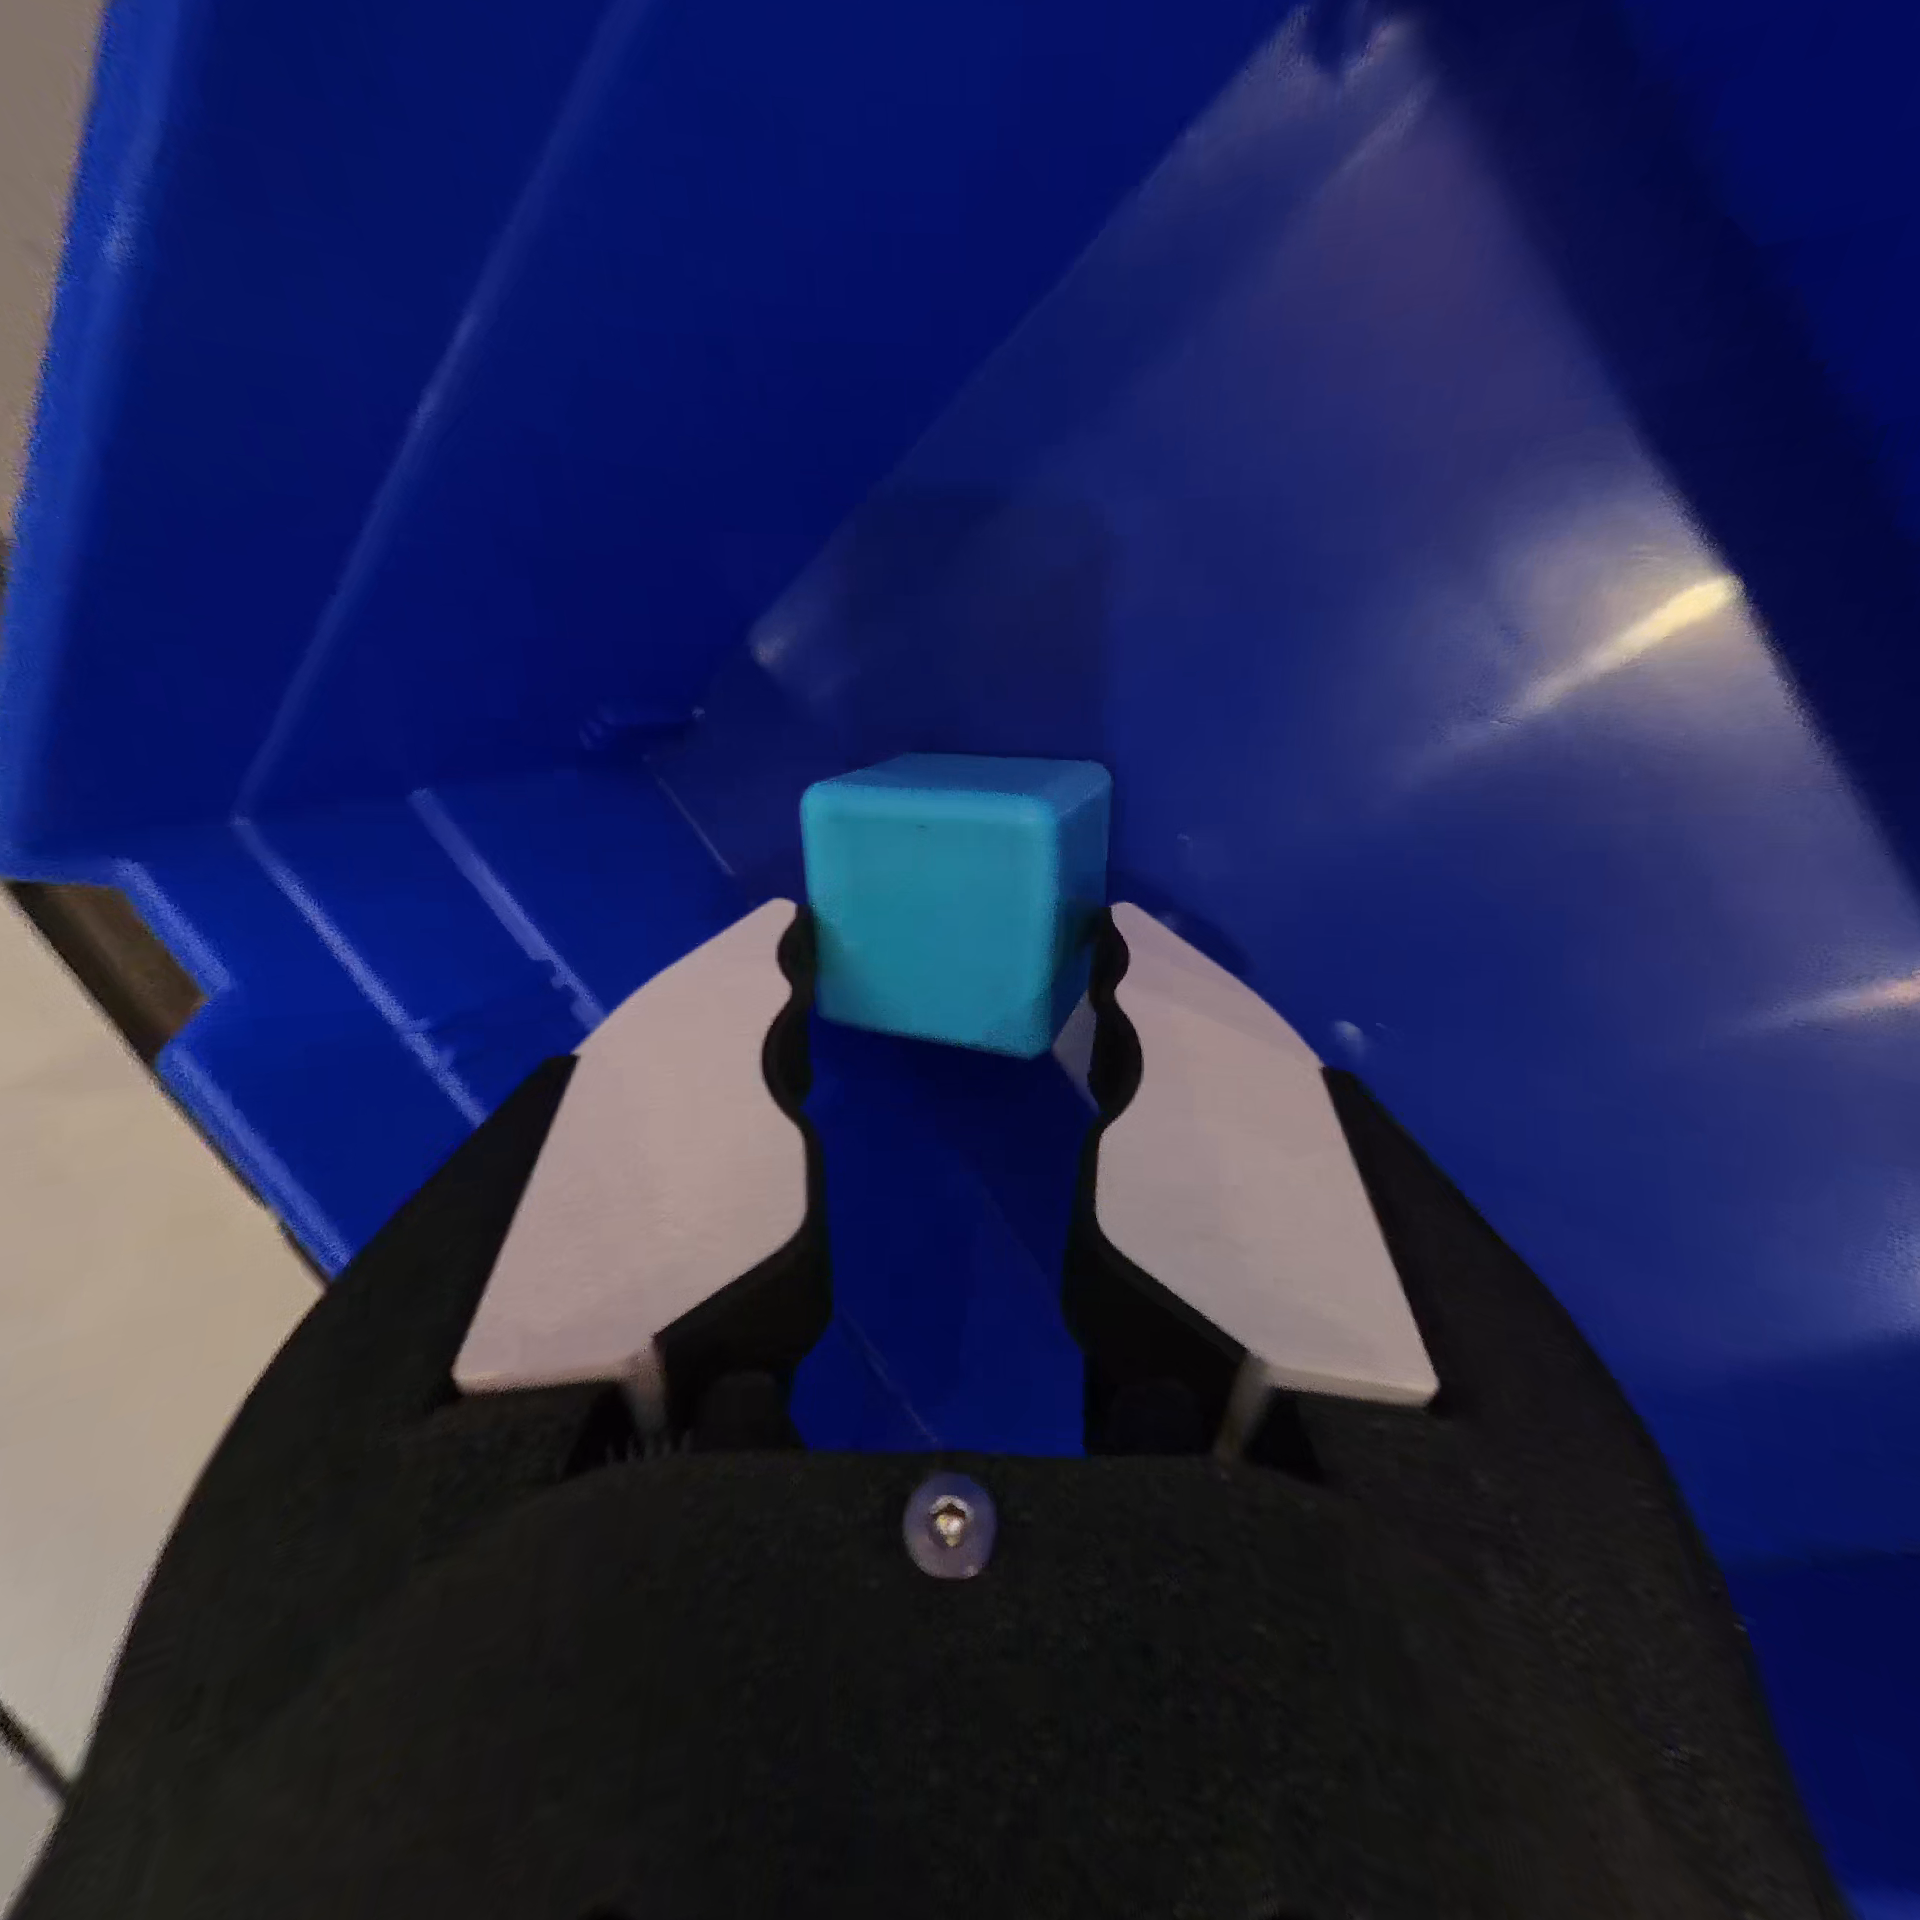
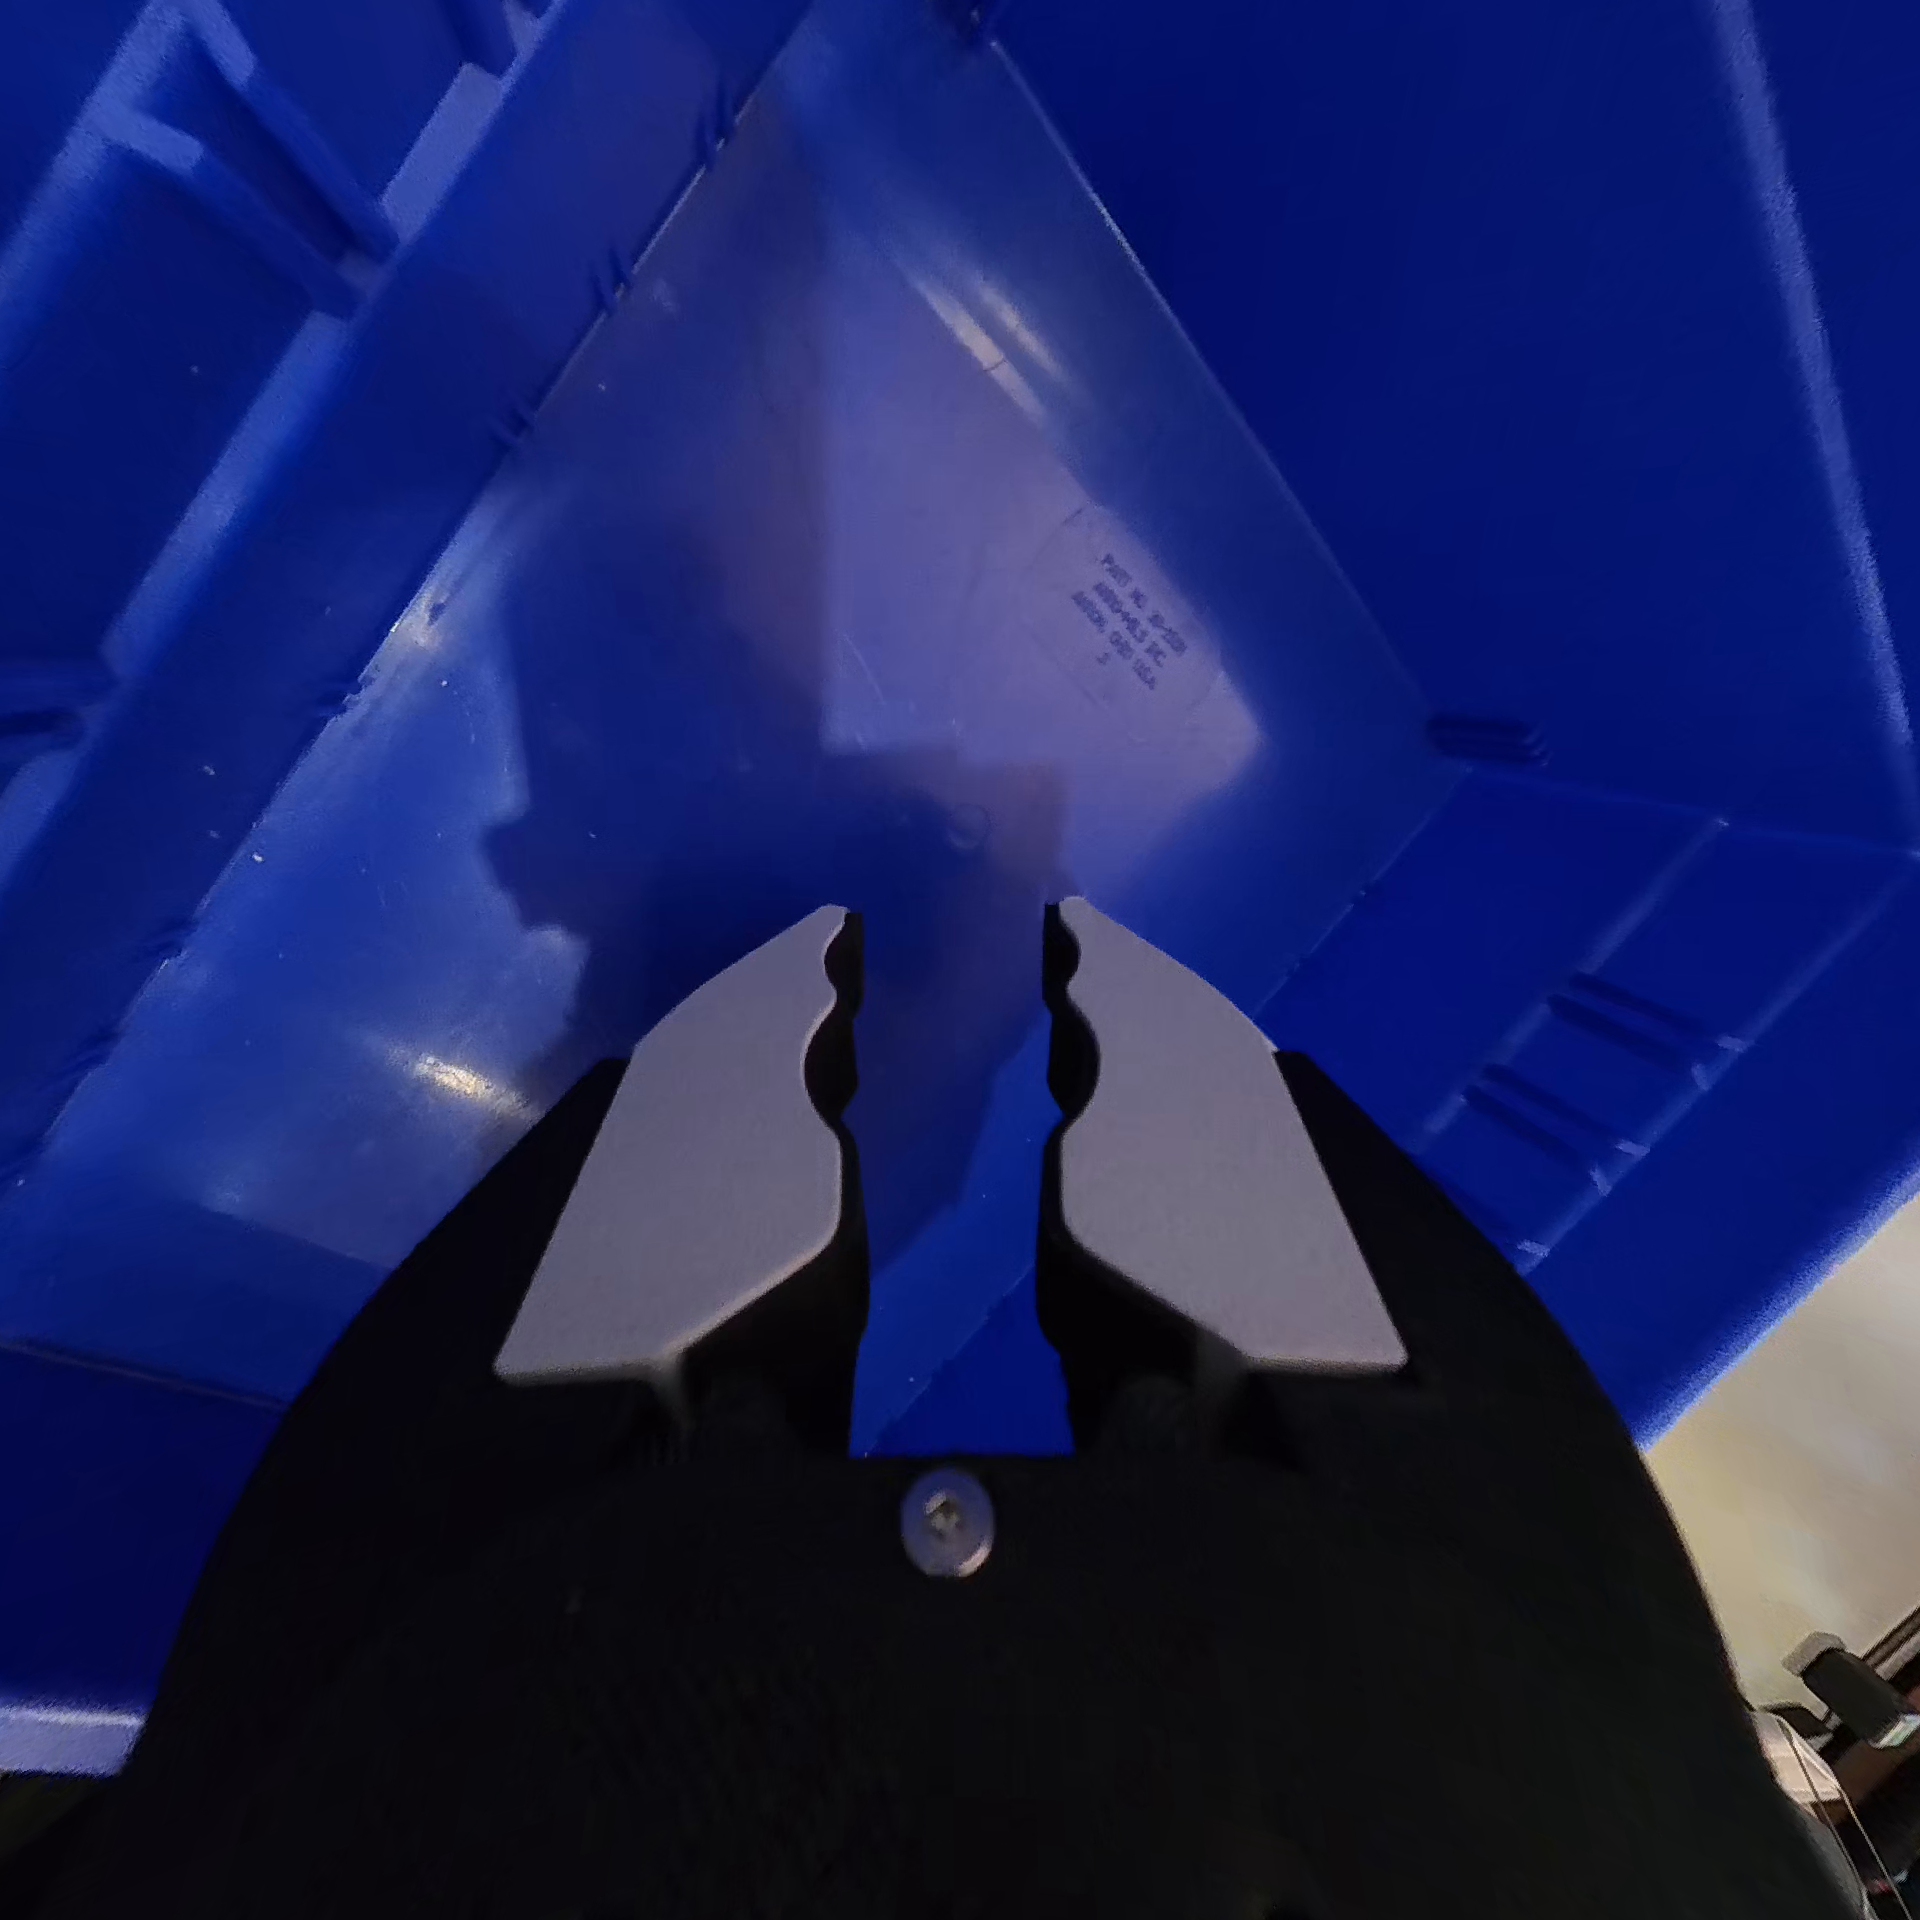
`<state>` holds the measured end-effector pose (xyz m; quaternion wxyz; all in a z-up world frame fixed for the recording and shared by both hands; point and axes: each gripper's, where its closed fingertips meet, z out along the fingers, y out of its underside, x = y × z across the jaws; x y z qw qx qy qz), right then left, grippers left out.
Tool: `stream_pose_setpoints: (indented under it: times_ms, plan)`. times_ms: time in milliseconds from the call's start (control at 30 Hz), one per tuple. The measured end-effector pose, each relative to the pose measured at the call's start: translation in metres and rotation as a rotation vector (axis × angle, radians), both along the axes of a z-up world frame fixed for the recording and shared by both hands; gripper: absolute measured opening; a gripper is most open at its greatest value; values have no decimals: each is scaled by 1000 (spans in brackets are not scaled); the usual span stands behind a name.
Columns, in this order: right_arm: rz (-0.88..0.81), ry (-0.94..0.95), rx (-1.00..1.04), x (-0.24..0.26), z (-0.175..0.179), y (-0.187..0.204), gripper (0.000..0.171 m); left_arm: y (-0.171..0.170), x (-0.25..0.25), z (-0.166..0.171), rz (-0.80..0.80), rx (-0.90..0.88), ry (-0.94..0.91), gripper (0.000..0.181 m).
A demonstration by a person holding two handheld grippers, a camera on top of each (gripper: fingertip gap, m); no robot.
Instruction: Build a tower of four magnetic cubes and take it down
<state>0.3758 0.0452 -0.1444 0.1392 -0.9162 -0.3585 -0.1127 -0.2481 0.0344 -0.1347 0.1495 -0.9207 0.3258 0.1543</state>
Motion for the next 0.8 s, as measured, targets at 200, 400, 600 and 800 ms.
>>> stream_pose_setpoints:
  times_ms: [200,400,600,800]
  plan:
    - [4,0,-7,-1,0,-2,35,-5,6,-6,-4,-41,-15,54]
    - [3,6,-8,0,1,-2,35,-10,17,31,-20,40,-44,53]
    - [3,2,-12,0,1,-3,35,-27,53,148,-54,386,-24,52]
    - [11,-4,-17,-2,0,-4,35,-66,230,205,-382,471,-498,52]
